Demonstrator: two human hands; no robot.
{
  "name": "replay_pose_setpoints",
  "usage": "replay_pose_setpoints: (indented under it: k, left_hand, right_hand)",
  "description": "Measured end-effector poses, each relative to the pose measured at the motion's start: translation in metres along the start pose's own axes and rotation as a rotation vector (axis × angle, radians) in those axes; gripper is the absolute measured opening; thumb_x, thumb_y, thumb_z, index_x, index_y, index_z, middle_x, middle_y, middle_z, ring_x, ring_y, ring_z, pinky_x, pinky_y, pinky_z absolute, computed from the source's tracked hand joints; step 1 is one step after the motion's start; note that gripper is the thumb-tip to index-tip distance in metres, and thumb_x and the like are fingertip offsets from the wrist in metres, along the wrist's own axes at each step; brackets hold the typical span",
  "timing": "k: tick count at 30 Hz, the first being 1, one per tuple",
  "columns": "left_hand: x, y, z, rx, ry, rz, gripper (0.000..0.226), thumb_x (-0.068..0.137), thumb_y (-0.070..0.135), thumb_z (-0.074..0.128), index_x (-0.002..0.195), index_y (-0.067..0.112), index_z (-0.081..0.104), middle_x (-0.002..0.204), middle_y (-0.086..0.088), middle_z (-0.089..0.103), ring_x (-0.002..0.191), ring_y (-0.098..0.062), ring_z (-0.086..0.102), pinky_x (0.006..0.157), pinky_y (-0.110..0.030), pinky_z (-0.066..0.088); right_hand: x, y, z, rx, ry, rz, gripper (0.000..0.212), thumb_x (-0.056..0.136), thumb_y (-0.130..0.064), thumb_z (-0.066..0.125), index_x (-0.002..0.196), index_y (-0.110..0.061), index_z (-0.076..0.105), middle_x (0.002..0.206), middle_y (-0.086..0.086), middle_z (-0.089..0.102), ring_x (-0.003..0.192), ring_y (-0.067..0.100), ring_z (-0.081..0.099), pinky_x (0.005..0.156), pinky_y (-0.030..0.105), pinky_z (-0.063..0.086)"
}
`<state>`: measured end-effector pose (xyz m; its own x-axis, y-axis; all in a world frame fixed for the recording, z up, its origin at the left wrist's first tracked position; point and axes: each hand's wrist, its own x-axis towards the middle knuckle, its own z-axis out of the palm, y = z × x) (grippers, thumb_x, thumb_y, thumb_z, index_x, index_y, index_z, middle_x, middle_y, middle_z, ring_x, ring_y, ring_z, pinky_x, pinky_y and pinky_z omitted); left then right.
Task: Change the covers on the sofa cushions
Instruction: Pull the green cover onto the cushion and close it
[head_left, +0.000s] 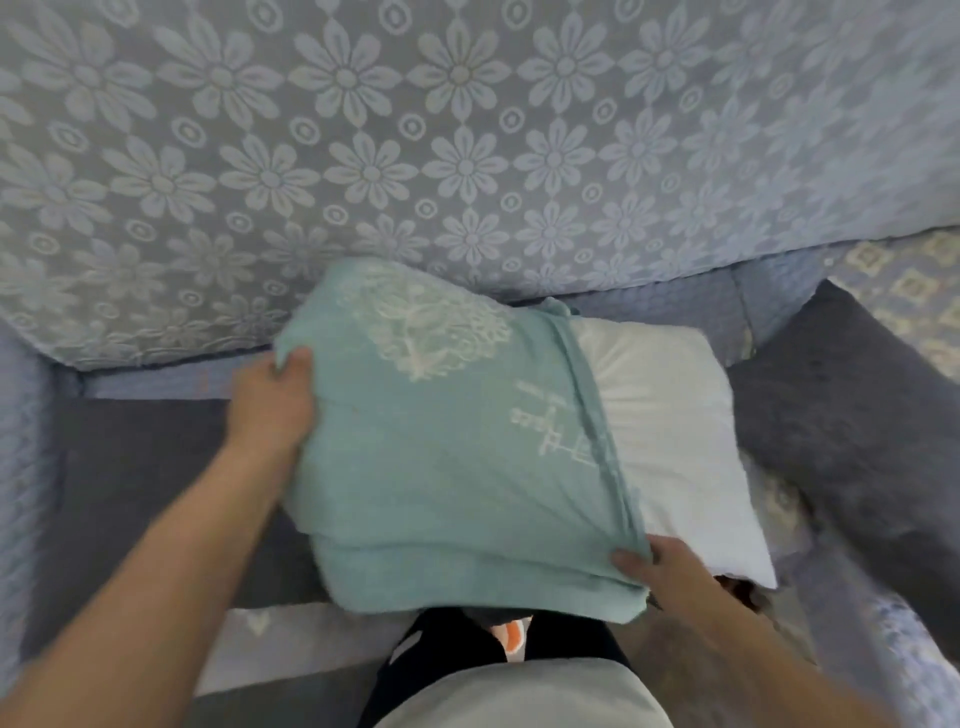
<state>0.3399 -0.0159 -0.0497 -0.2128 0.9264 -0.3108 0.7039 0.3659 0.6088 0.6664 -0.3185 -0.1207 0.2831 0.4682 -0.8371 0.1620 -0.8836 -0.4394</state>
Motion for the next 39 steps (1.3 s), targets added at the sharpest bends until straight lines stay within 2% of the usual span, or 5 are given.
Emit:
replay_pose_setpoints:
  k: [6,19,27,31,39]
  left_hand:
    - [0.048,-0.076,-0.092,0.499,0.01,0.055,0.04,0.105,0.042,0.045,0.109,0.004,0.056,0.116,-0.038,0.06,0.106,-0.057,0.057,0.09,-0.056,0.046]
    - [-0.02,-0.075,0.03,0.695,0.029,0.379,0.05,0.09,0.031,0.044,0.132,0.012,0.065,0.135,-0.021,0.056,0.123,-0.042,0.05,0.107,-0.054,0.04]
    - [0.009,-0.081,0.068,0.827,0.004,0.318,0.056,0.098,0.054,0.028,0.146,0.037,0.05,0.146,-0.008,0.05,0.132,-0.033,0.044,0.111,-0.055,0.035]
    - [-0.006,-0.09,0.062,0.834,-0.139,0.179,0.067,0.093,0.067,0.008,0.156,0.049,0.021,0.158,0.0,0.035,0.142,-0.031,0.031,0.116,-0.052,0.026]
    - [0.018,-0.049,0.077,0.782,-0.229,0.017,0.063,0.095,0.067,0.014,0.146,0.04,0.041,0.143,0.004,0.047,0.13,-0.029,0.041,0.107,-0.051,0.042]
  right_hand:
    - [-0.054,0.051,-0.097,-0.131,0.586,0.215,0.024,0.098,-0.016,0.06,0.077,-0.013,0.072,0.073,0.011,0.066,0.066,0.028,0.058,0.069,0.042,0.051]
    - [0.092,-0.159,0.052,0.098,0.001,-0.284,0.009,0.09,-0.024,0.067,0.092,-0.017,0.072,0.087,0.005,0.076,0.083,0.021,0.069,0.085,0.039,0.055]
    - [0.211,-0.301,0.102,0.913,-0.686,0.038,0.04,0.098,-0.026,0.056,0.127,0.002,0.062,0.122,0.019,0.068,0.114,0.033,0.064,0.095,0.044,0.054]
    - [0.228,-0.299,0.064,0.675,-0.378,-0.174,0.035,0.083,-0.017,0.064,0.112,0.002,0.064,0.097,0.026,0.072,0.077,0.032,0.073,0.096,0.041,0.053]
    - [0.274,-0.215,0.016,-0.136,0.167,-0.294,0.069,0.061,-0.008,0.064,0.13,0.001,0.06,0.119,0.025,0.062,0.113,0.036,0.06,0.094,0.033,0.046]
